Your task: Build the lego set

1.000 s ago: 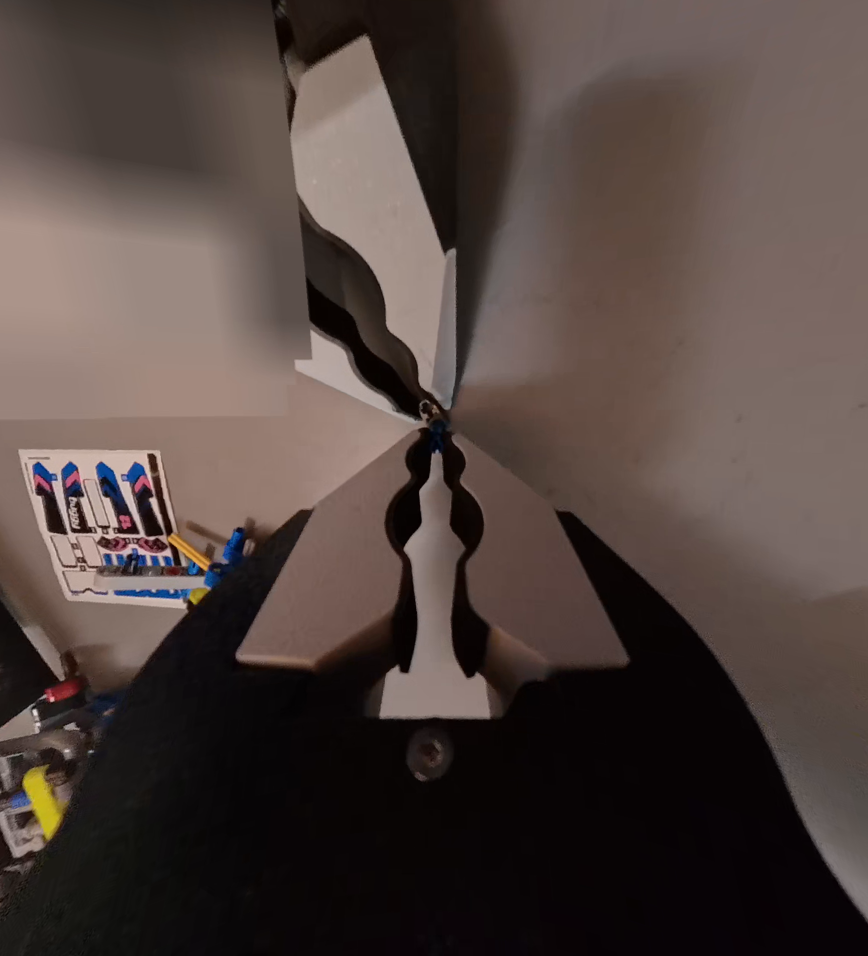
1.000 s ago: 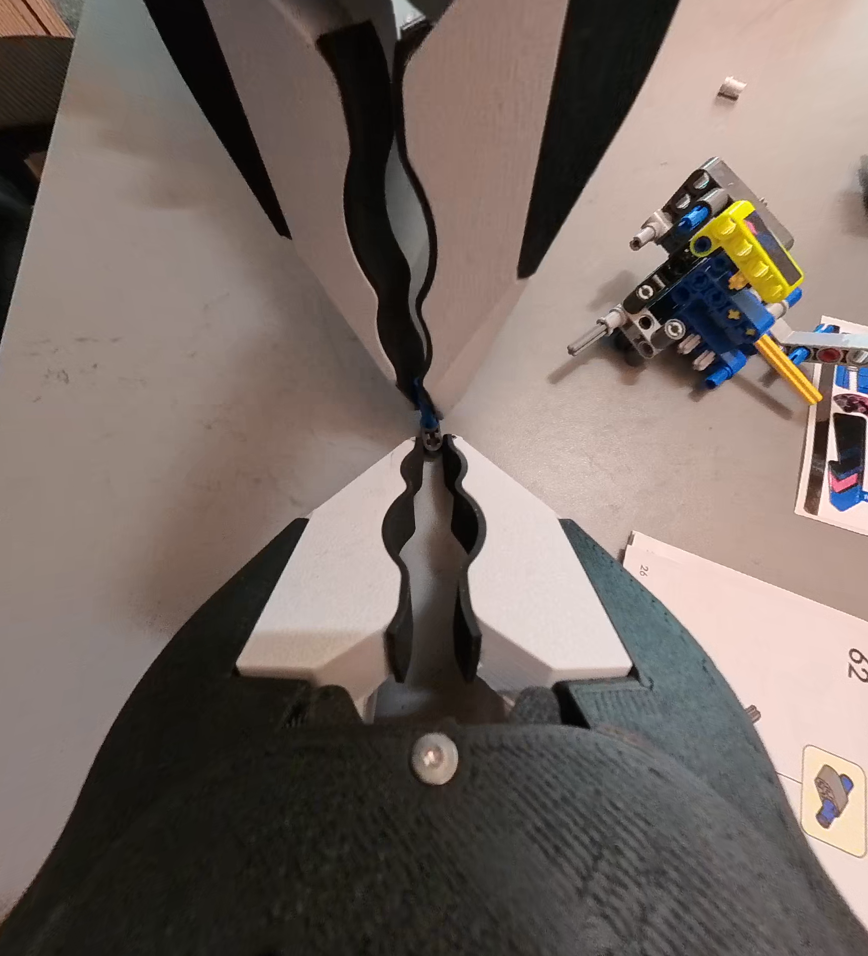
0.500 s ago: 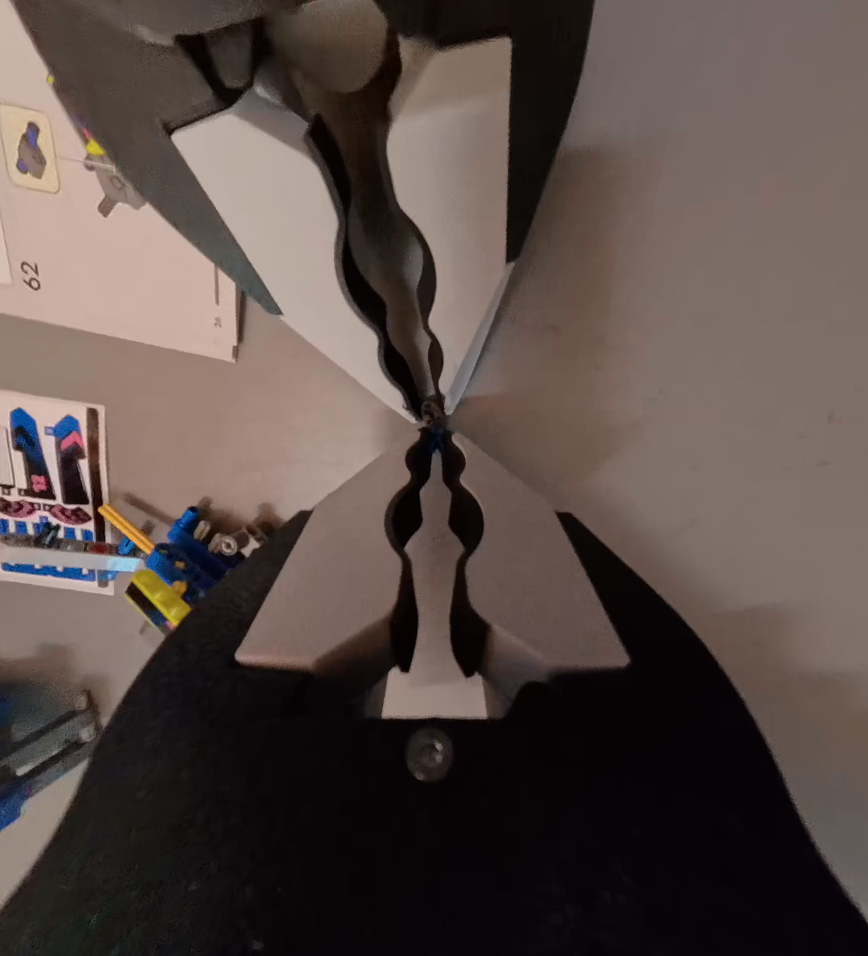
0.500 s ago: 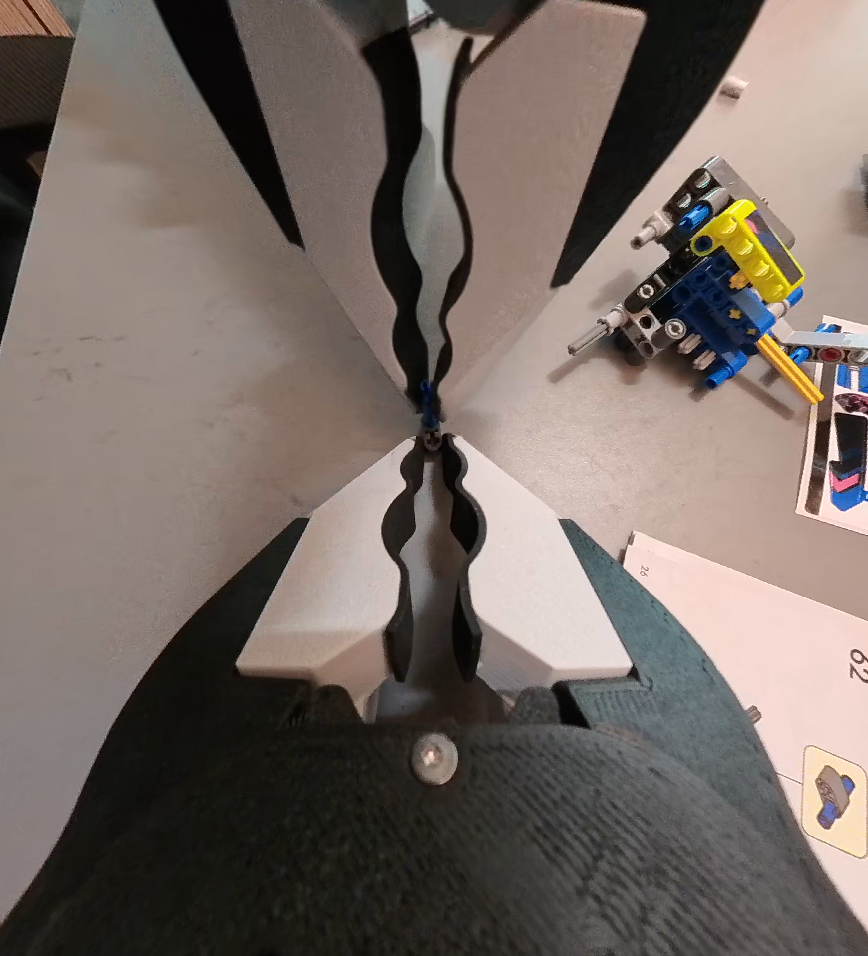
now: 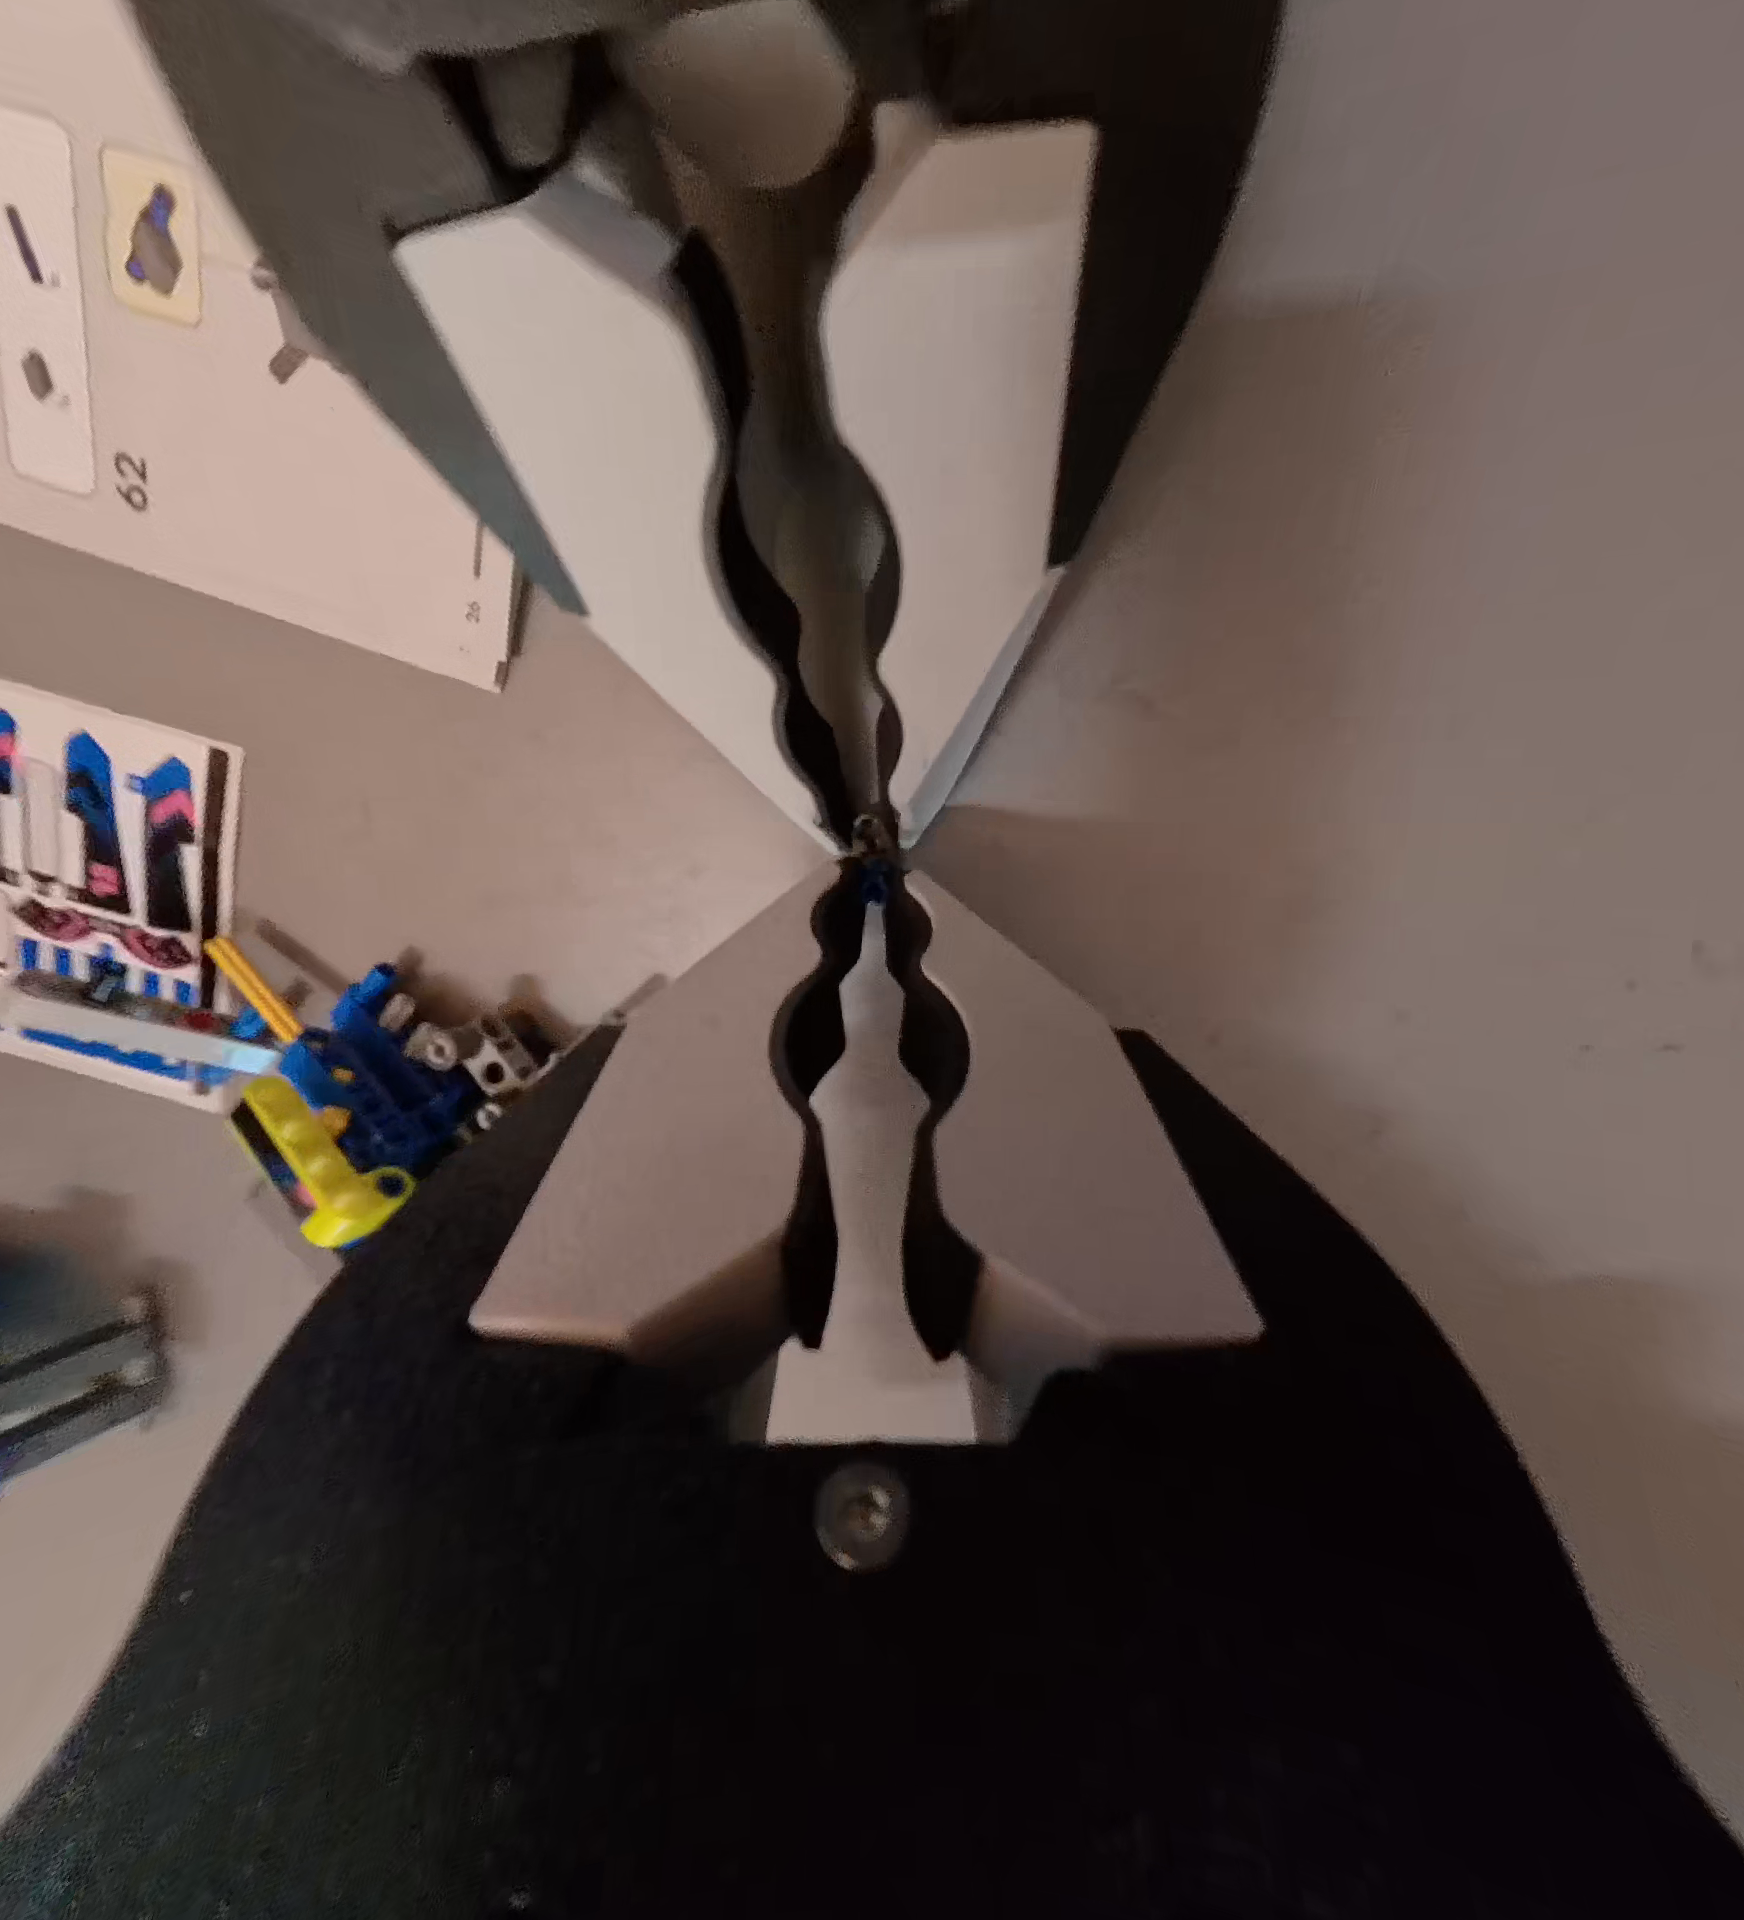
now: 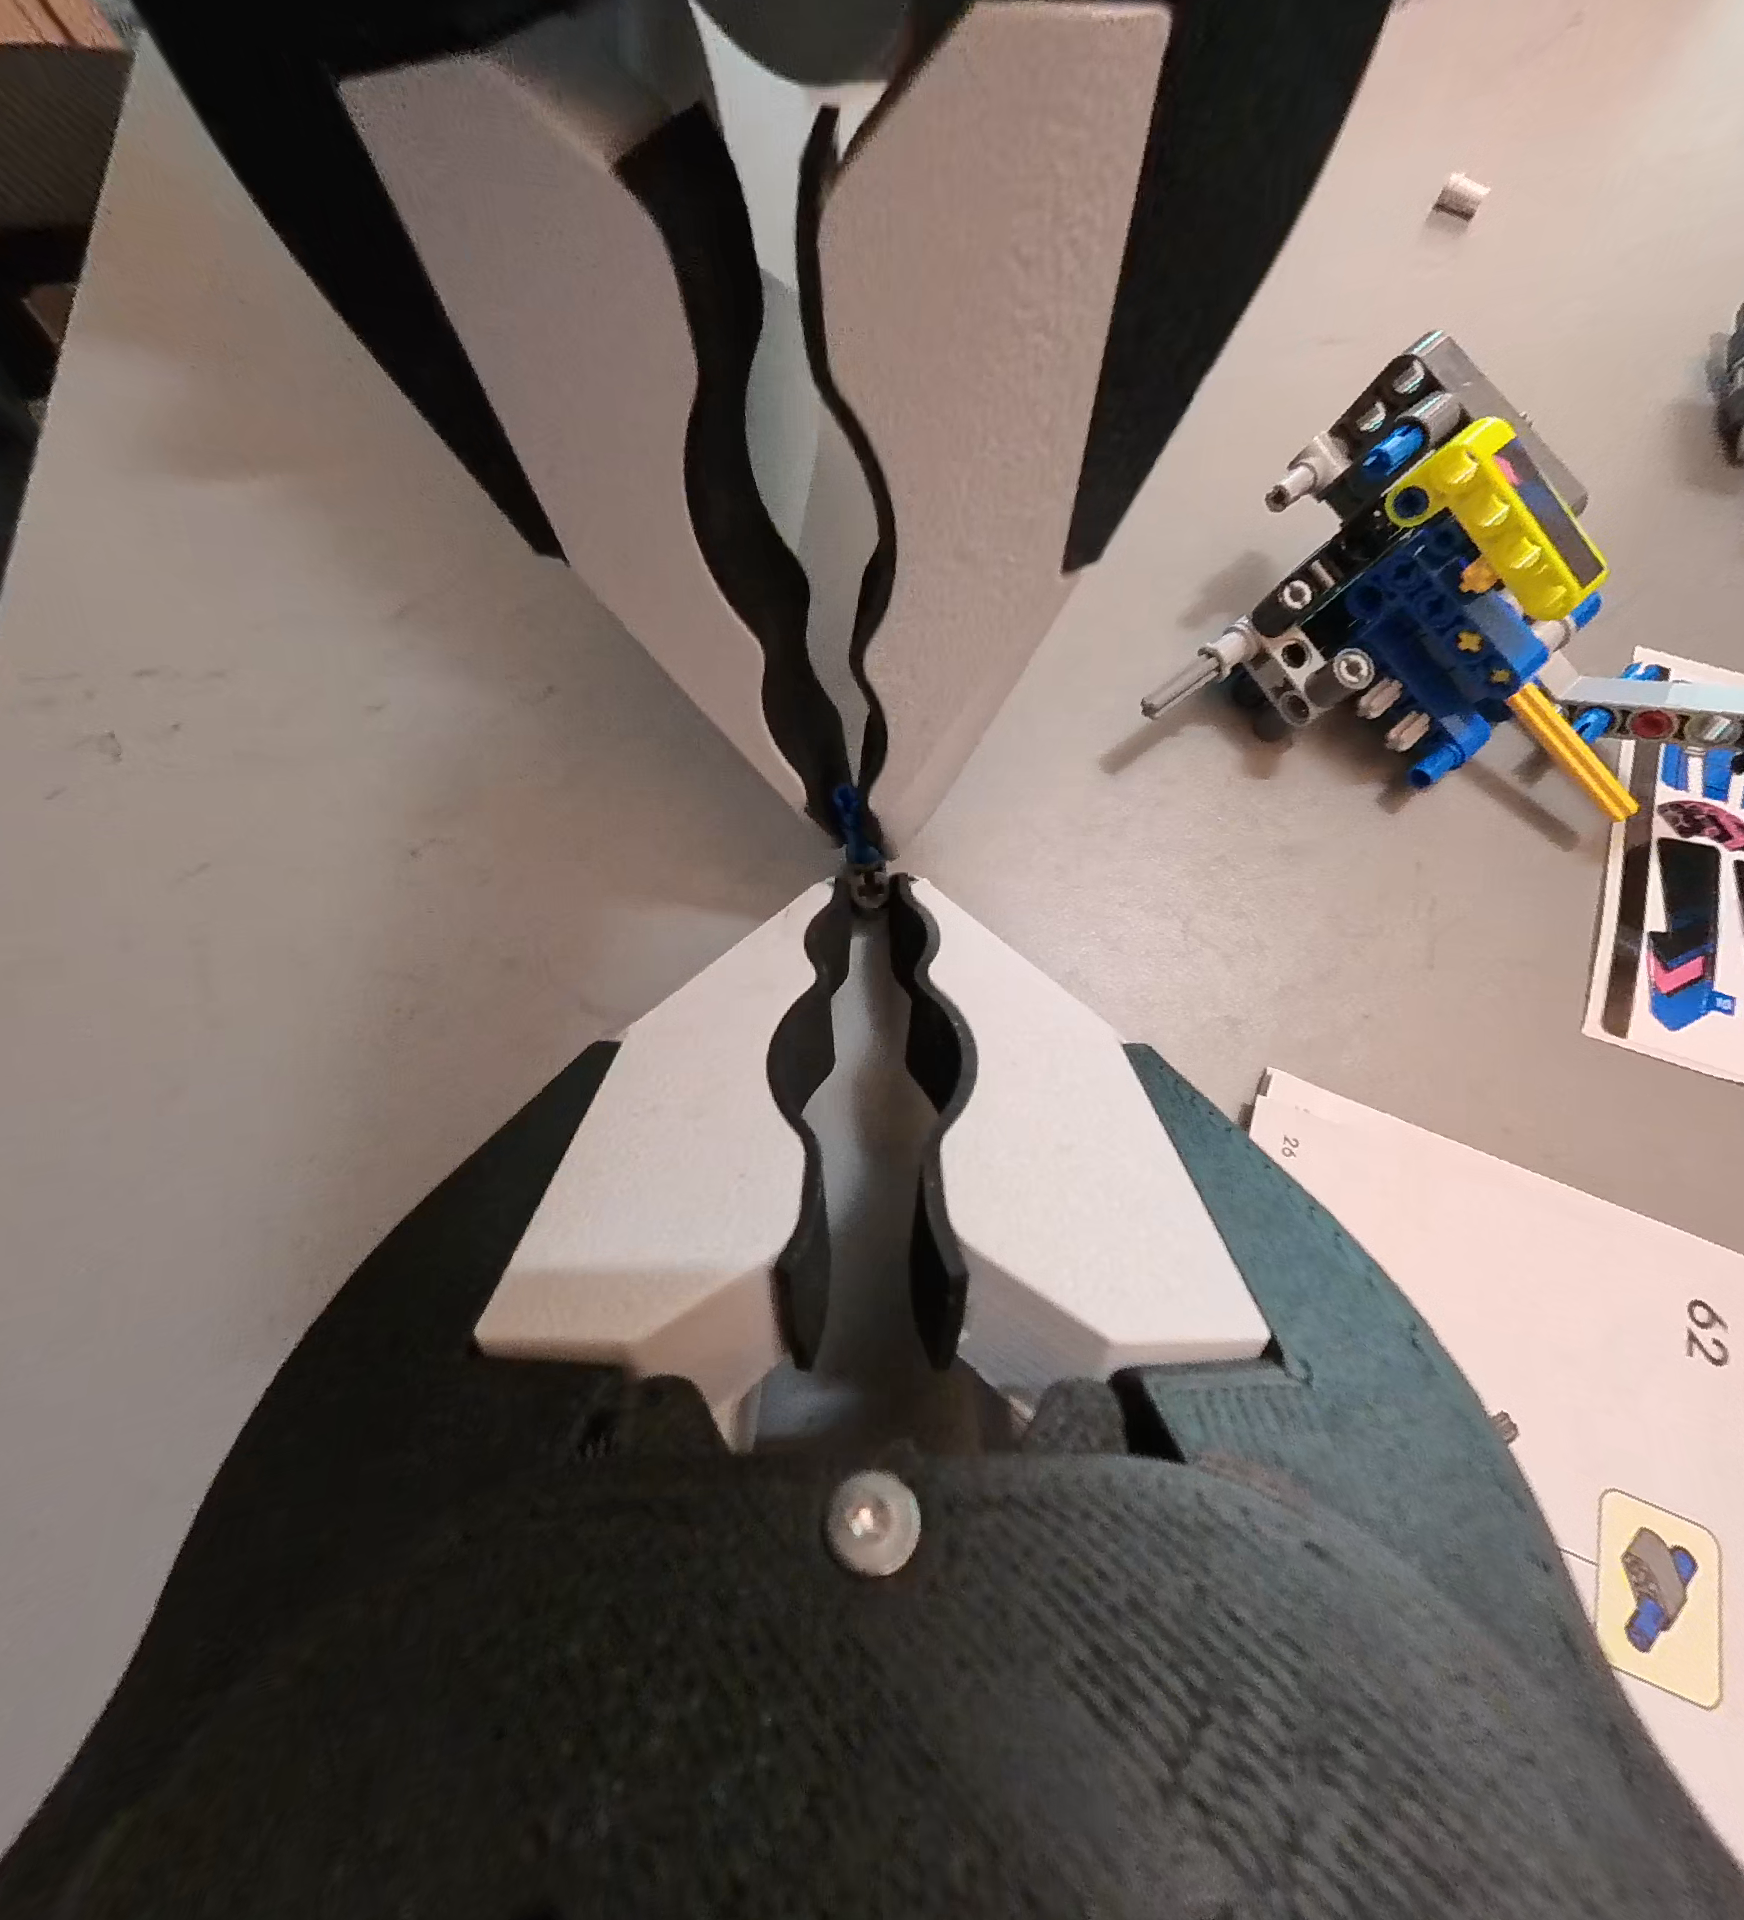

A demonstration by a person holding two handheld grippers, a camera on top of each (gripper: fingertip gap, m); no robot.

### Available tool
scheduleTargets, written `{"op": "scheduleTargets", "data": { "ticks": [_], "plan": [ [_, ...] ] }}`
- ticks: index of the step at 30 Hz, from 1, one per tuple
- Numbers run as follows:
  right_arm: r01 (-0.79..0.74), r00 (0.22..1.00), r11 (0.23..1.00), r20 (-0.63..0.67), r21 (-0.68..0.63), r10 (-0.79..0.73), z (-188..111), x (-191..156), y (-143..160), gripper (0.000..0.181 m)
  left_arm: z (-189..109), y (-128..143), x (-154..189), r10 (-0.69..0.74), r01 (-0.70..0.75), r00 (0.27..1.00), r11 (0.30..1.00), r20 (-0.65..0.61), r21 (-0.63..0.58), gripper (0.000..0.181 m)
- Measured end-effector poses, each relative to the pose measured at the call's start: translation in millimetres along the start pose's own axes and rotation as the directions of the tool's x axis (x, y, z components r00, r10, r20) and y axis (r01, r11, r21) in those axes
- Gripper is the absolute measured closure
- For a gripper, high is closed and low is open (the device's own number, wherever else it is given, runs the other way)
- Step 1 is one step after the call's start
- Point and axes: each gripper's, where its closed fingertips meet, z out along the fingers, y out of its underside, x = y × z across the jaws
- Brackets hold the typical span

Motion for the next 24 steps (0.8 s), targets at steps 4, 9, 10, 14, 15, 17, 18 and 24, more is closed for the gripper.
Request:
{"op": "scheduleTargets", "data": {
  "ticks": [4, 9, 10, 14, 15, 17, 18, 24],
  "plan": [
    [0.026, 0.999, 1.000, -0.022, 0.000, -0.026, 0, 0, 0, 0.175, 0, 0, 1, -0.089, 0.090, 0.996, 0.990, -0.016, 0.105, 0.180],
    [0.030, 0.999, 1.000, -0.026, 0.001, -0.030, 0, 0, 0, 0.175, 0, 0, 0, -0.118, 0.116, 0.993, 0.988, 0.014, 0.101, 0.180],
    [0.039, 0.999, 0.999, -0.034, 0.001, -0.039, 0, 0, 0, 0.175, 0, 0, 0, -0.140, 0.139, 0.990, 0.984, 0.002, 0.107, 0.180],
    [0.121, 0.989, 0.993, -0.088, 0.002, -0.120, -2, 0, 0, 0.173, 2, -4, 0, -0.156, 0.157, 0.988, 0.982, -0.022, 0.106, 0.179],
    [0.152, 0.985, 0.988, -0.087, 0.006, -0.151, -2, -2, -1, 0.169, 2, -4, 0, -0.146, 0.147, 0.989, 0.985, -0.018, 0.092, 0.179],
    [0.218, 0.971, 0.975, -0.107, 0.029, -0.214, -6, -4, -3, 0.169, 2, -4, 0, -0.126, 0.126, 0.992, 0.989, -0.014, 0.074, 0.179],
    [0.240, 0.966, 0.970, -0.104, 0.043, -0.235, -8, -5, -4, 0.167, 2, -4, 0, -0.123, 0.124, 0.992, 0.990, -0.019, 0.070, 0.179],
    [0.338, 0.938, 0.935, -0.121, 0.103, -0.326, -16, -6, -9, 0.172, 2, -4, 0, -0.079, 0.079, 0.997, 0.997, -0.009, 0.016, 0.179]
  ]
}}
